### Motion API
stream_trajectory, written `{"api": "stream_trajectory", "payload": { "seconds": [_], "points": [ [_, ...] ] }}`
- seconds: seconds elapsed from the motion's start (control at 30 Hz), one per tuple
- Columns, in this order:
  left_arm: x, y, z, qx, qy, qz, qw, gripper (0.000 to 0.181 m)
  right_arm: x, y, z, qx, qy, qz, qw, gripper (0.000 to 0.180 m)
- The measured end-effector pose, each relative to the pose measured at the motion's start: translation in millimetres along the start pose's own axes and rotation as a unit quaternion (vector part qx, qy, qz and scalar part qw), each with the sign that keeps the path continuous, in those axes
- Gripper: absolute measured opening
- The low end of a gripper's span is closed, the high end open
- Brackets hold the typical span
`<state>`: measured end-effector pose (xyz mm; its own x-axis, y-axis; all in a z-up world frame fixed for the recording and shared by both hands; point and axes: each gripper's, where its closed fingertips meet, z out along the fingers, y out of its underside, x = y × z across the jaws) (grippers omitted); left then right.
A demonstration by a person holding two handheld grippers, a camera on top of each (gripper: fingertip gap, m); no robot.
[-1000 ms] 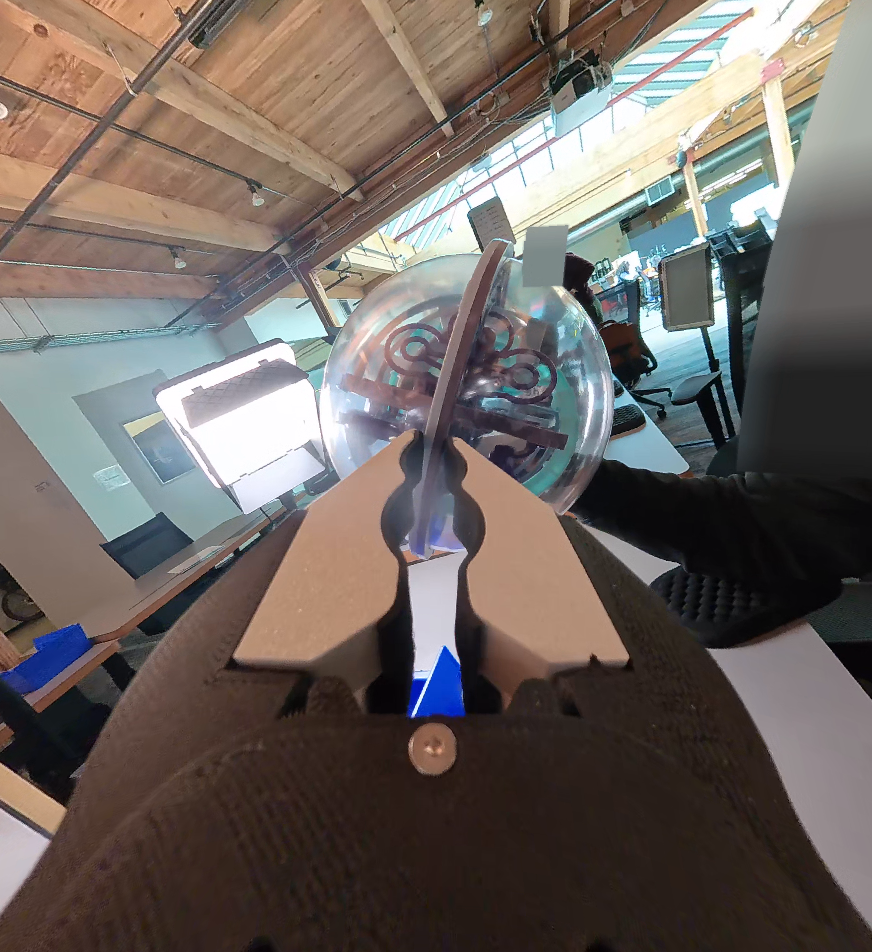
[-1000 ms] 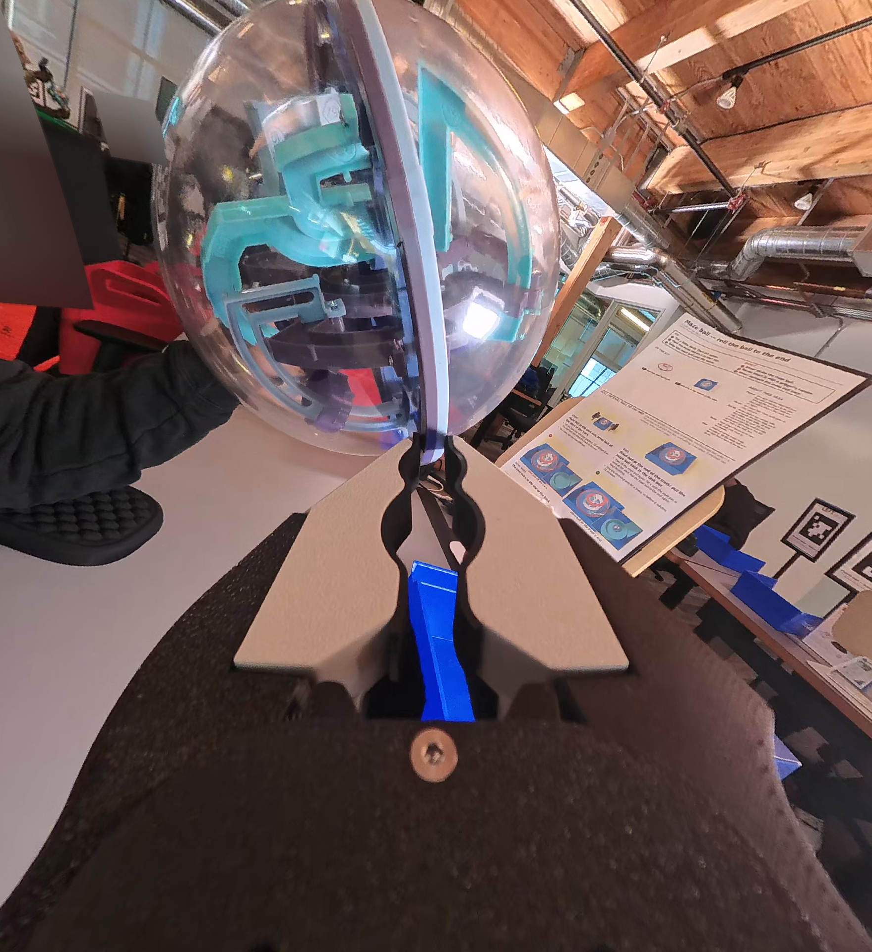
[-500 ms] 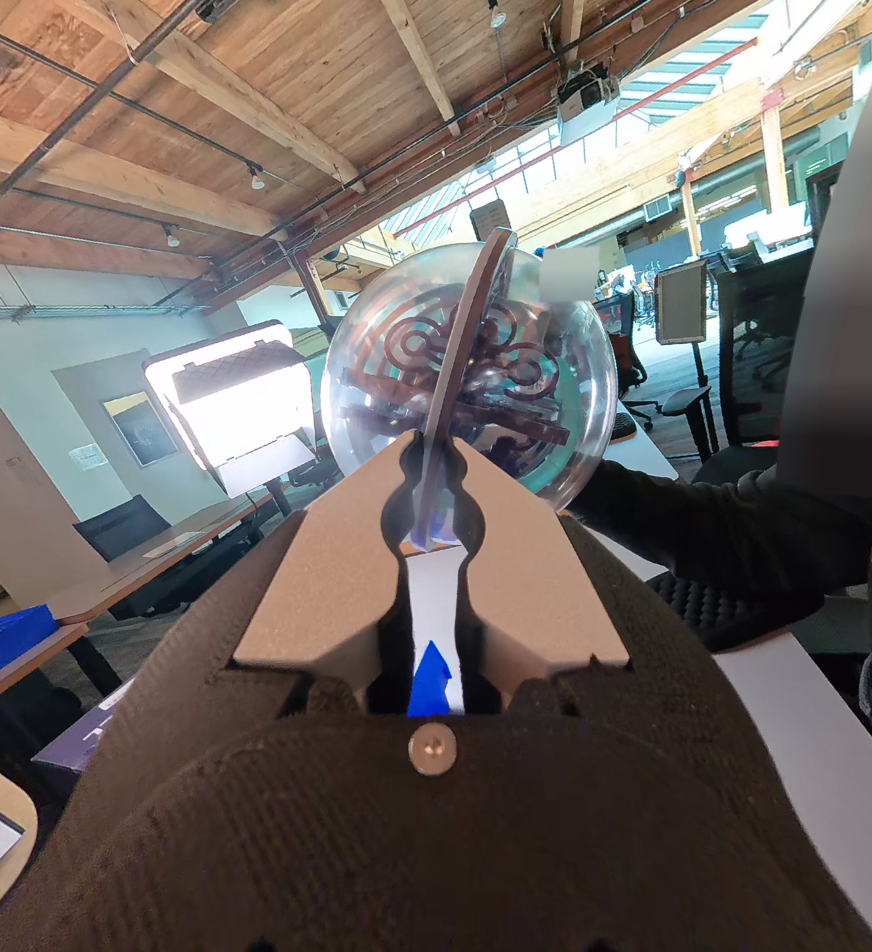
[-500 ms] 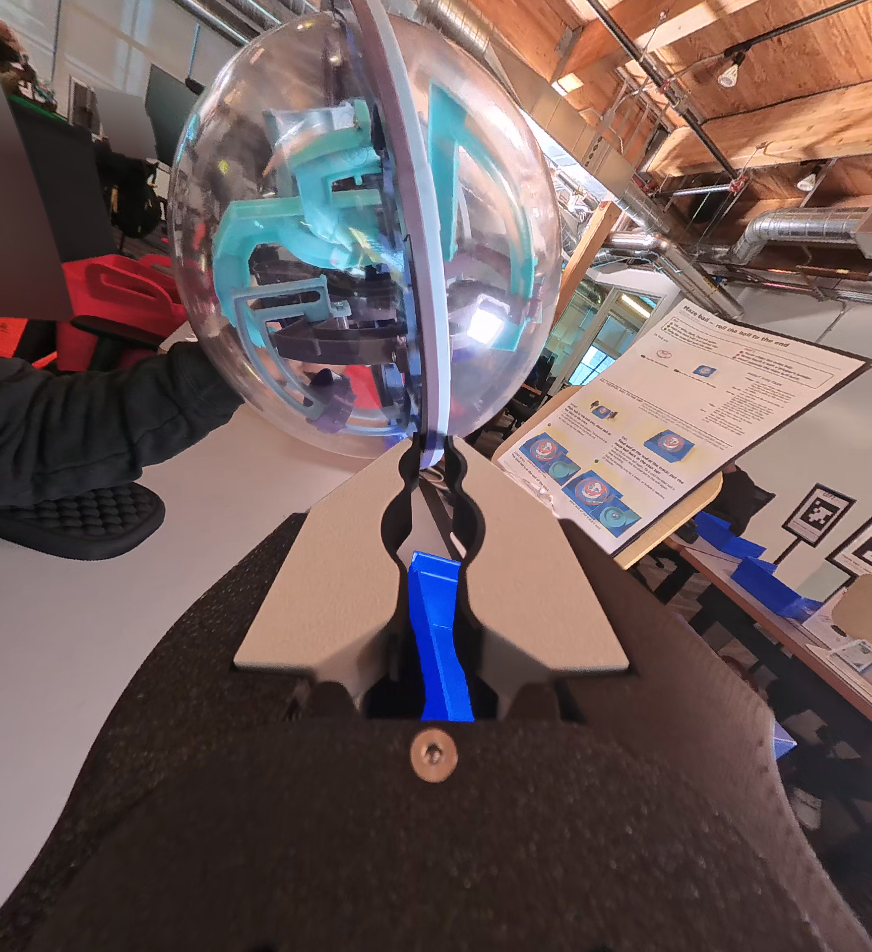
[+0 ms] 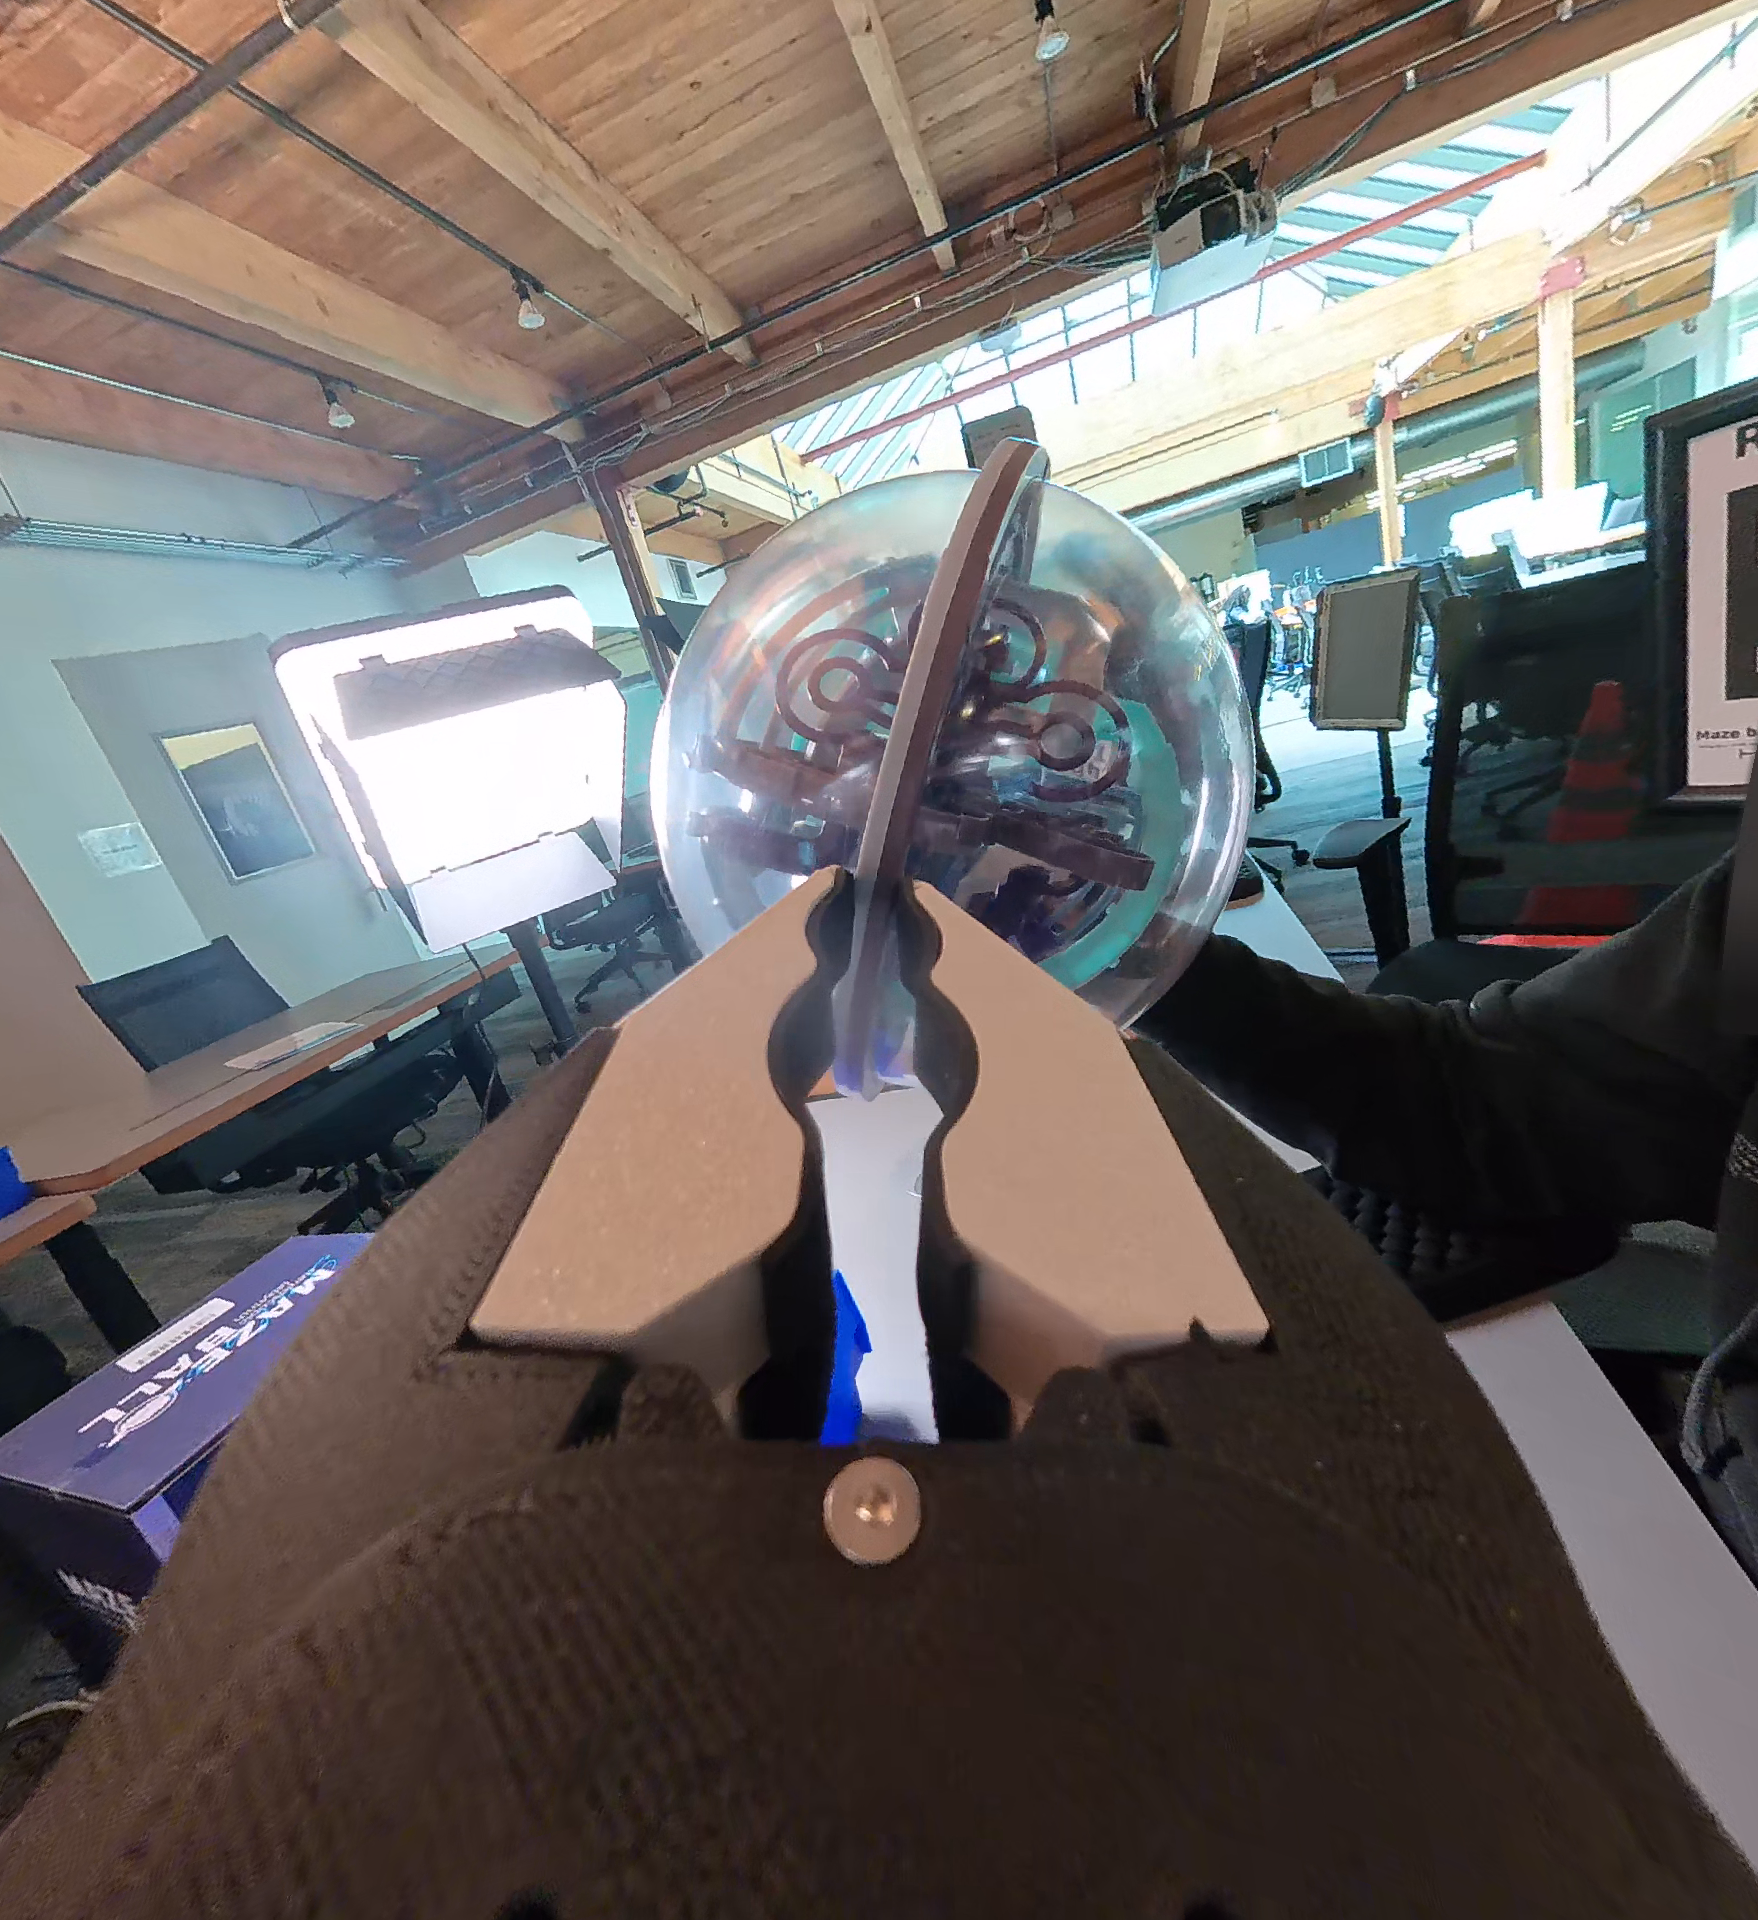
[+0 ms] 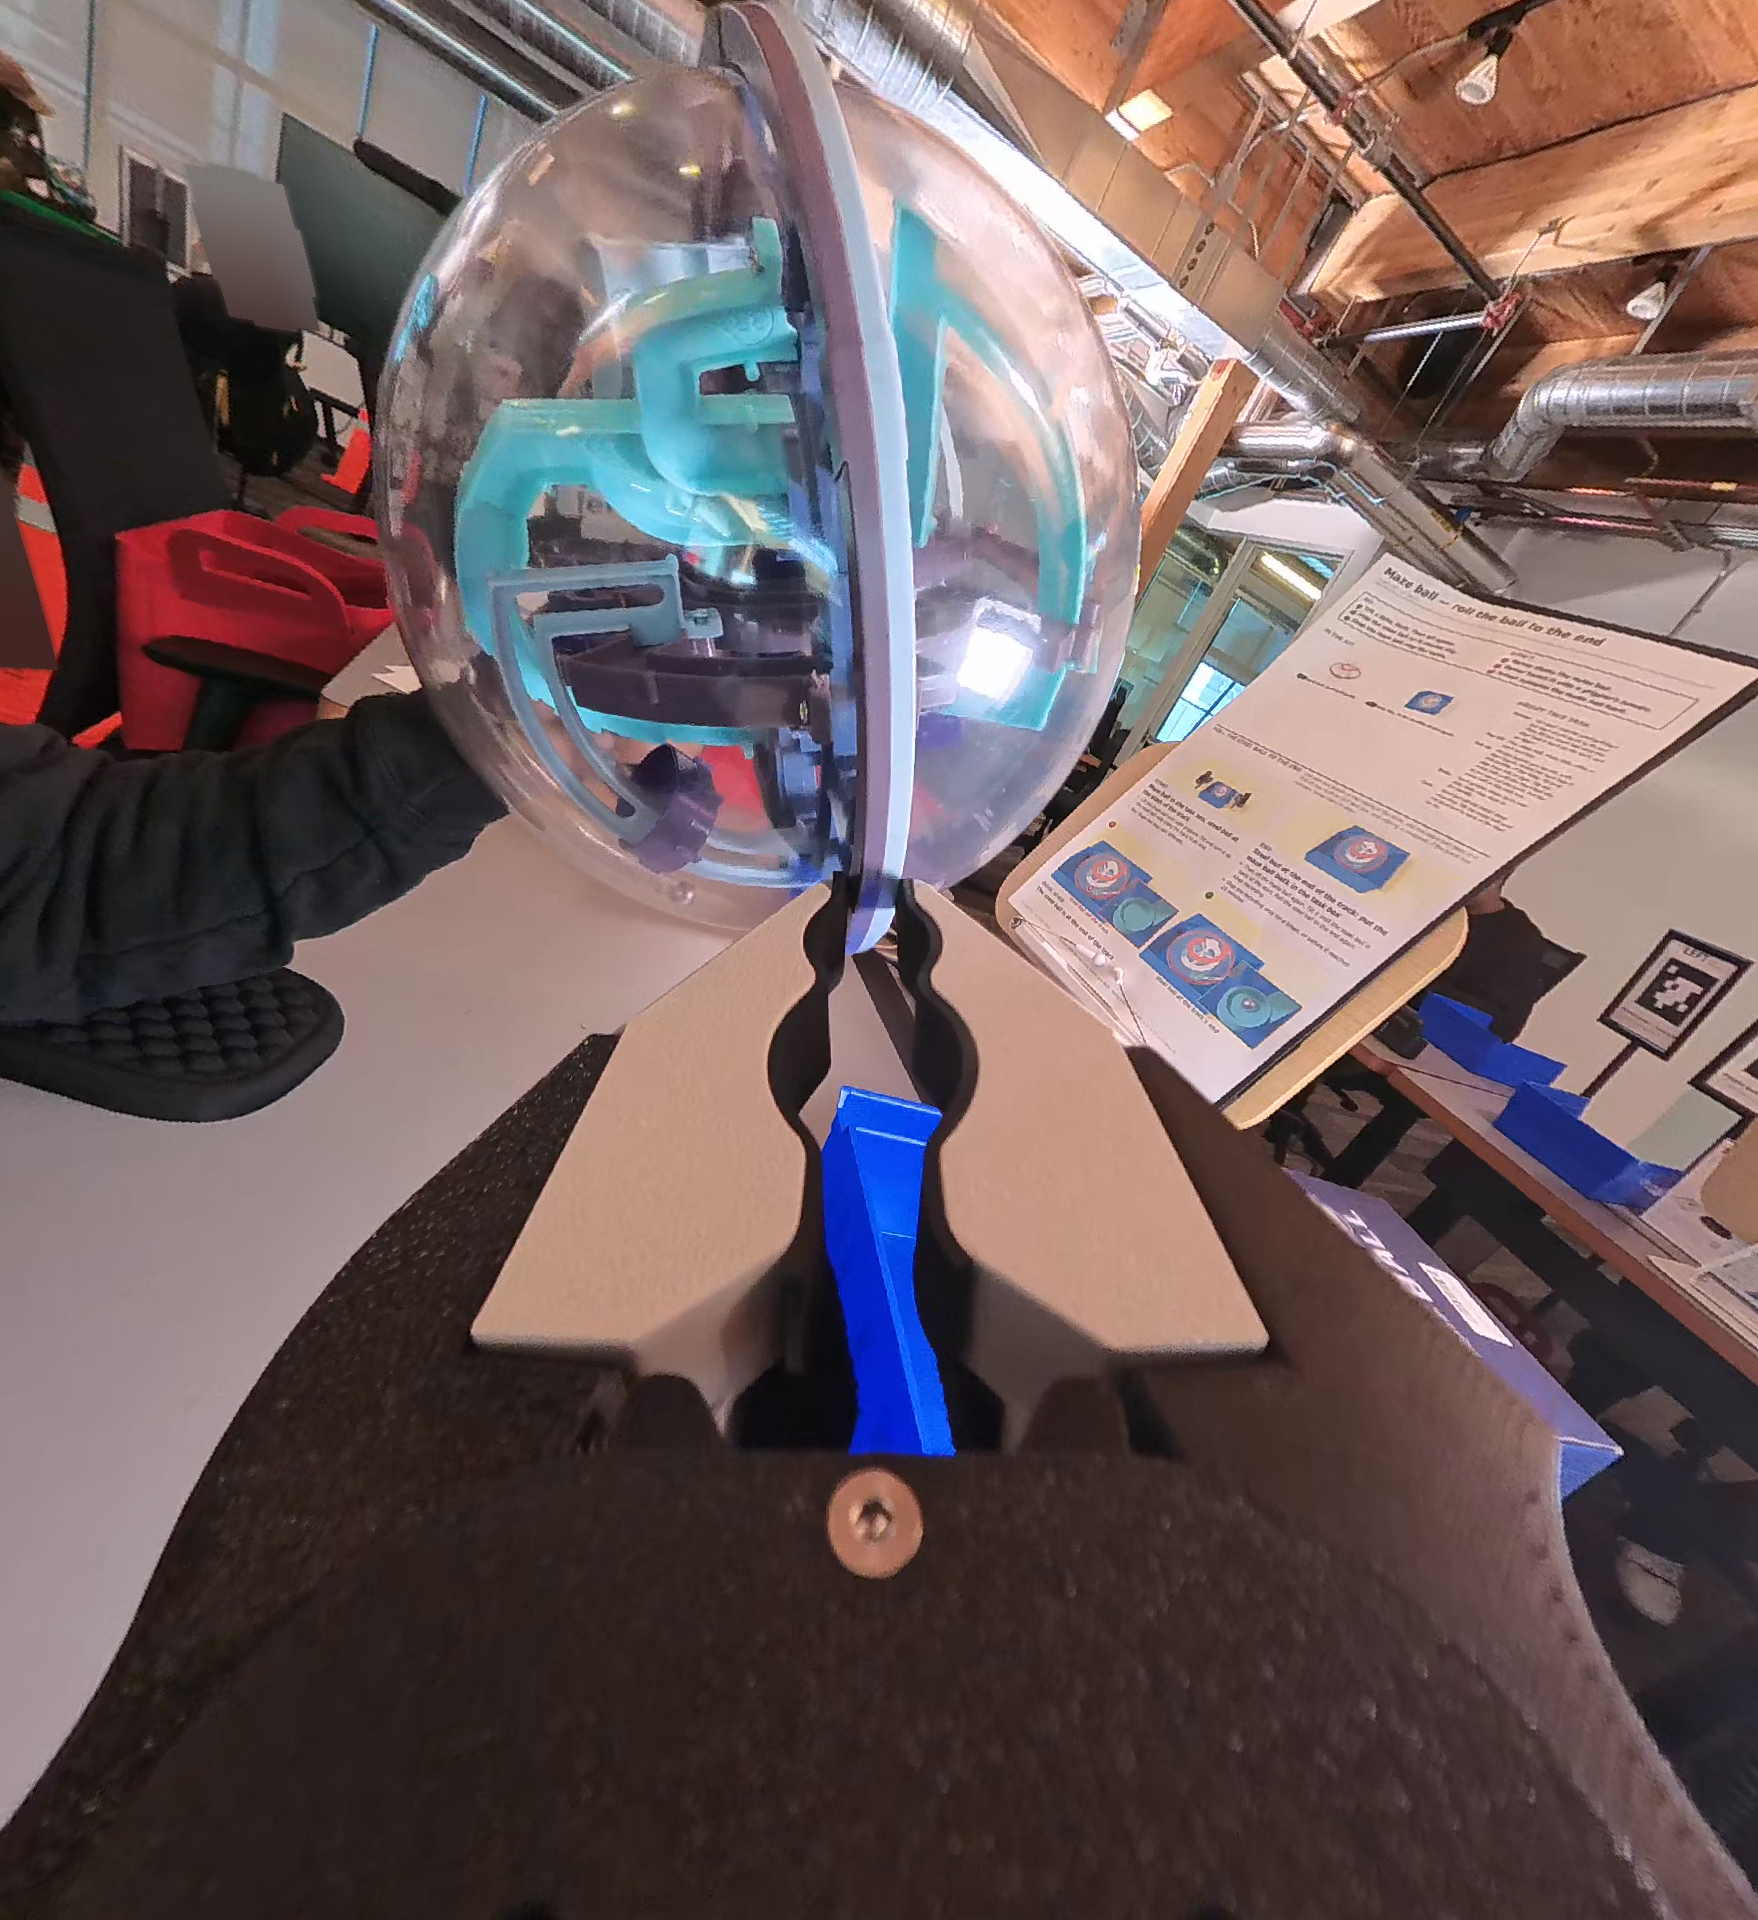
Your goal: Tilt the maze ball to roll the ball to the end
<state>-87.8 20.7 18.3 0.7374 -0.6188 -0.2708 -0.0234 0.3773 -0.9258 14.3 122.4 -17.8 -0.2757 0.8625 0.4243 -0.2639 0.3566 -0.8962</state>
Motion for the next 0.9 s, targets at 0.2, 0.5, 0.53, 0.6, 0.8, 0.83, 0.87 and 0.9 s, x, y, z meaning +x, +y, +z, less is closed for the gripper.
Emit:
{"api": "stream_trajectory", "payload": {
  "seconds": [0.2, 0.5, 0.53, 0.6, 0.8, 0.83, 0.87, 0.9],
  "points": [
    [-7, 8, 0, -0.006, -0.006, -0.019, 1.0, 0.008, 4, 5, 0, -0.007, 0.005, 0.009, 1.0, 0.007],
    [-22, 22, 1, -0.019, -0.026, -0.059, 0.998, 0.008, 11, 15, 1, -0.022, 0.012, 0.036, 0.999, 0.007],
    [-23, 24, 1, -0.021, -0.029, -0.063, 0.997, 0.008, 12, 17, 1, -0.025, 0.013, 0.041, 0.999, 0.007],
    [-26, 28, 1, -0.025, -0.034, -0.073, 0.996, 0.008, 13, 20, 1, -0.032, 0.013, 0.052, 0.998, 0.007],
    [-33, 37, 2, -0.034, -0.045, -0.105, 0.993, 0.008, 18, 32, 3, -0.05, 0.014, 0.085, 0.995, 0.007],
    [-34, 38, 2, -0.035, -0.046, -0.106, 0.993, 0.008, 19, 33, 3, -0.05, 0.014, 0.088, 0.995, 0.007],
    [-34, 39, 2, -0.035, -0.046, -0.107, 0.993, 0.008, 19, 34, 2, -0.051, 0.014, 0.09, 0.995, 0.007],
    [-35, 40, 2, -0.037, -0.047, -0.109, 0.992, 0.008, 20, 34, 2, -0.051, 0.014, 0.091, 0.994, 0.007]
  ]
}}
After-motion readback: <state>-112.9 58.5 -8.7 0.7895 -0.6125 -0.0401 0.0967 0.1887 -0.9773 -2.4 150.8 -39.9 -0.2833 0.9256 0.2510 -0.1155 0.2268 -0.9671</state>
